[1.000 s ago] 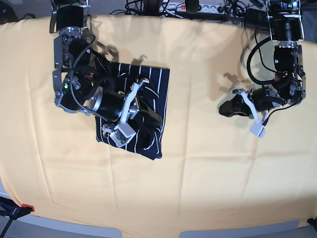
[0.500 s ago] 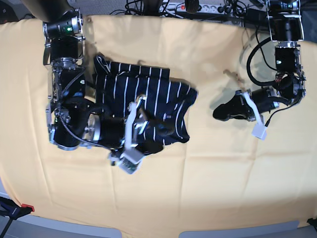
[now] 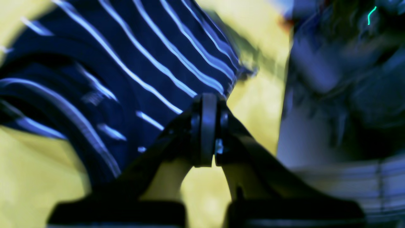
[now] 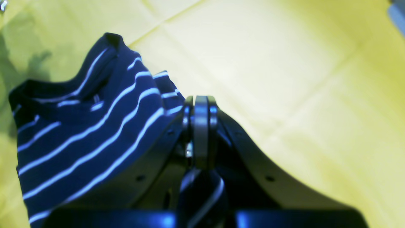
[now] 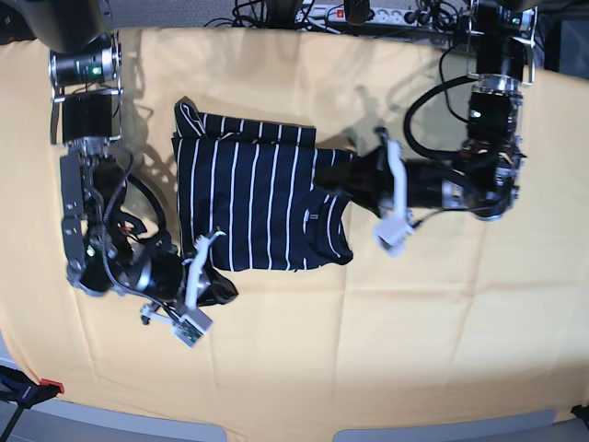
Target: Fold the T-shirt properly
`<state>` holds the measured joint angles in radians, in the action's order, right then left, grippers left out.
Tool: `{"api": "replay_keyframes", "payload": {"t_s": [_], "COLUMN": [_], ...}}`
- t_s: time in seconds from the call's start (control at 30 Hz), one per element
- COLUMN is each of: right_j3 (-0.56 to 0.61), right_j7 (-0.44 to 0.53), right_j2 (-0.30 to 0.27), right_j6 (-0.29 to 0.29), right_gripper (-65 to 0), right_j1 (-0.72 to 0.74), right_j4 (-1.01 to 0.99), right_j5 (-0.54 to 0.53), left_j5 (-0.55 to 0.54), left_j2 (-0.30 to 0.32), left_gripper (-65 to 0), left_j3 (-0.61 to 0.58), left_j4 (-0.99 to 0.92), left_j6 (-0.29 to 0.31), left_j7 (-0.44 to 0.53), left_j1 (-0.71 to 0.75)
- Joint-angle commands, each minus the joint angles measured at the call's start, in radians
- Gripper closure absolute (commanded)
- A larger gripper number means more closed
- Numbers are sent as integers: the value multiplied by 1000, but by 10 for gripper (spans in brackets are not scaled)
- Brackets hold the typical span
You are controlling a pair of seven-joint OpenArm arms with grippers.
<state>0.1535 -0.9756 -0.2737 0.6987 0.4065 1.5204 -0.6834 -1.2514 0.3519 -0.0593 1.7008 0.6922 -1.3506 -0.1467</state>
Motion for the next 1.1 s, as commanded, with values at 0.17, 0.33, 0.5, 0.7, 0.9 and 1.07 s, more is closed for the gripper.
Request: {"api": "replay_keyframes", "payload": {"t_s": [0.17,0.33,0.5,0.7,0.9,1.07], "right_j3": [92,180,229,228,226,226], "right_j7": [23,26,21,14,14,14], "right_j2": [-18,-30,-79,-148,-198,-225], "right_j6": [-1,-1,-1,-1,-1,-1], "right_gripper": [0,0,0,0,0,0], "right_j1": [163,203,184,131,9,-112], "right_j4": [-261,-397,-406,-312,-143,-32], "right_j5": [60,139,114,-39,-75,-71], "left_j5": [358,549,699,793,845,935], "left_j2": [-3,-3,-2,3,3,23], "left_gripper": [0,0,0,0,0,0], "left_j3": [-278,-444,-464,-464,-464,-464], "left_j4": [35,35,29,-34,-149,-237], "left_j6": [6,6,6,6,-17,-26], "left_j7": [174,253,346,432,461,545], "left_j1": [-16,-15,-18,-21,-99,-164]}}
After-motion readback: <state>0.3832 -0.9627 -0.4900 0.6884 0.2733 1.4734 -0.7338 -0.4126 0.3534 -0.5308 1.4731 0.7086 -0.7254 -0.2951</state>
